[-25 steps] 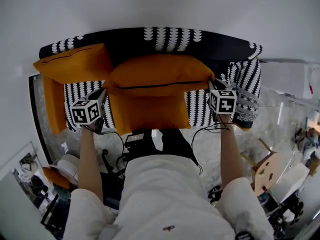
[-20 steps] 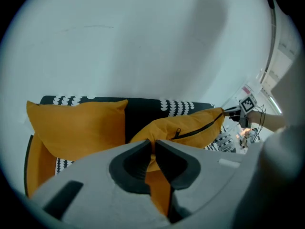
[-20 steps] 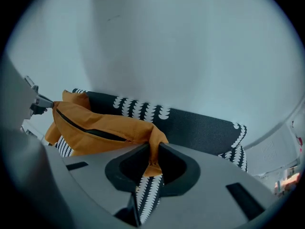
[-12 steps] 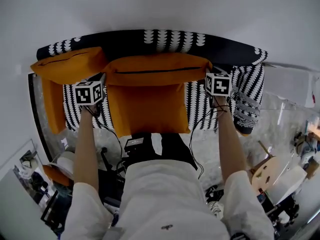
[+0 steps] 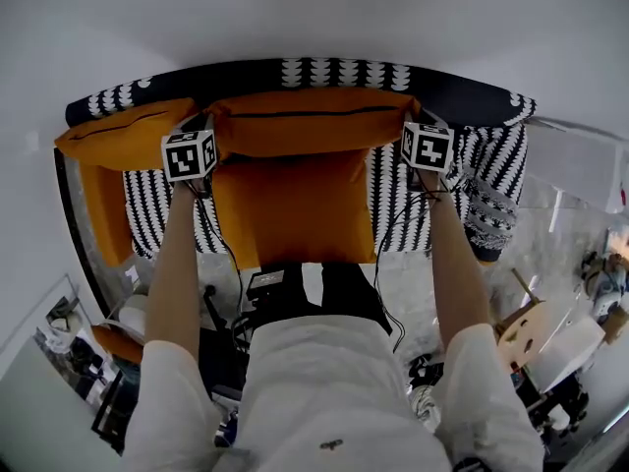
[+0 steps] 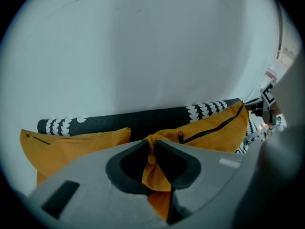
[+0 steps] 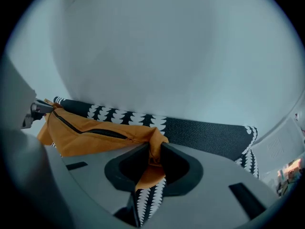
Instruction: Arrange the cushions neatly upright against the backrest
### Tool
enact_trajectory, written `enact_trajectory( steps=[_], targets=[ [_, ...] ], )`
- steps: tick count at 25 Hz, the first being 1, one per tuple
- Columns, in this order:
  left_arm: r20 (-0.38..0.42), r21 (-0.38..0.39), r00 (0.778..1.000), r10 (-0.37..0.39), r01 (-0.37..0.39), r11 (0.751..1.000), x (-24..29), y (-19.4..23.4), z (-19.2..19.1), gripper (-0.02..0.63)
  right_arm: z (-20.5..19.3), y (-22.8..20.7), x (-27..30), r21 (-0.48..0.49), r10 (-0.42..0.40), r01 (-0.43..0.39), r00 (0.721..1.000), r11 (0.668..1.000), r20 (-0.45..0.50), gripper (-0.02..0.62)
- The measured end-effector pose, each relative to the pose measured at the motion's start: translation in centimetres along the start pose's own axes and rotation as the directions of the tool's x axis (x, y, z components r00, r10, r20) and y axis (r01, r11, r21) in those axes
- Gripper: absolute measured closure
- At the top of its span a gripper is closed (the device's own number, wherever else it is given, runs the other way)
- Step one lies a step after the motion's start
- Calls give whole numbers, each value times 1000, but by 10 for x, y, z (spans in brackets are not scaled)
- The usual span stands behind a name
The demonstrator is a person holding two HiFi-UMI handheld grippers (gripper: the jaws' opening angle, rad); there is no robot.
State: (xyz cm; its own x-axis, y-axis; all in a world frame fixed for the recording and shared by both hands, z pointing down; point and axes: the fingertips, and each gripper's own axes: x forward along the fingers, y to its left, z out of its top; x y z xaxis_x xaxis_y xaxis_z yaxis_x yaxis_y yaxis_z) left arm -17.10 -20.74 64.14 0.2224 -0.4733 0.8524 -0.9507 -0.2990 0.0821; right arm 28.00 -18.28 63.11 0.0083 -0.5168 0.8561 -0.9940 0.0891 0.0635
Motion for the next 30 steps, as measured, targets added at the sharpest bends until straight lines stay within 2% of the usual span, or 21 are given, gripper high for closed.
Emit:
enact_trajectory(
  steps=[4,6,9,13,18,21,26,28,30],
  targets=[
    [8,80,999,40,-41,996,15,-5,8,551,-9,18,3,-43,54,-55,998,998,-22,543],
    [35,26,999,34,-35,999,13,-3,17,564,-15,27,-1,-57,92,-95,994,994,-51,543],
    [98,-91,995,29,-20,996,0,2,35,571,-18,35,-5,-2,132,-132,989,991,-65,548],
    [113,-128,992,51,-36,991,-18,10,39,574,-18,51,-5,23,154,-153,985,988,-74,549],
    [127,-187,985,120,-95,978,-44,28,31,577,-7,84,-6,22,200,-199,978,980,-57,550],
    [97,-126,988,124,-111,986,-40,28,23,575,-4,81,-1,18,173,-172,984,985,-51,549],
    [49,58,989,137,-140,988,-6,20,27,572,0,46,2,-14,65,-65,998,998,-16,541],
    [32,99,991,130,-133,986,10,18,27,566,4,37,-4,-17,69,-69,998,998,16,505],
    [17,99,994,111,-112,989,19,19,25,563,7,31,-14,-24,85,-83,995,996,59,444]
  ],
)
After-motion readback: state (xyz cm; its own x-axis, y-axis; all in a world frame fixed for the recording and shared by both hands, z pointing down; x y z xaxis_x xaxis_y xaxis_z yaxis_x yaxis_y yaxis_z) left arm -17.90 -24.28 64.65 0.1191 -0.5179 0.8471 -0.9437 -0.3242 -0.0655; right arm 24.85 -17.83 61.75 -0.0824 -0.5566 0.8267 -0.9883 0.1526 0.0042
